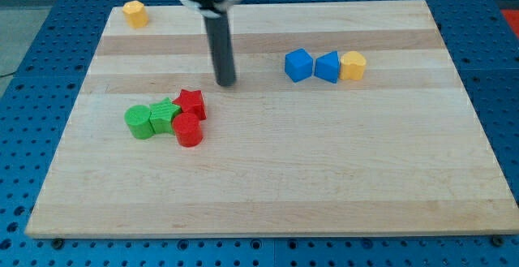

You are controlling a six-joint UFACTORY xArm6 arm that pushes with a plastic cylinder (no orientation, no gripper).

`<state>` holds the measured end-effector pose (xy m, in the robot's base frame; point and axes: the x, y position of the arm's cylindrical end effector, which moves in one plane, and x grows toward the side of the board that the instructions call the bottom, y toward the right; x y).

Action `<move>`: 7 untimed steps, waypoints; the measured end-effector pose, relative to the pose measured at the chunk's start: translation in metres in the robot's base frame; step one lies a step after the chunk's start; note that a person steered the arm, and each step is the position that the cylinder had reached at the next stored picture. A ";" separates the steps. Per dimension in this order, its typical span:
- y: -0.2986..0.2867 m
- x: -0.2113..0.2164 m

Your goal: Place the yellow heart above the blue cube

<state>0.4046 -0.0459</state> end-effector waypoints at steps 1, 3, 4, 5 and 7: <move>0.082 0.043; 0.217 0.020; 0.210 -0.007; 0.182 -0.014; 0.193 -0.038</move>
<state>0.3662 0.1472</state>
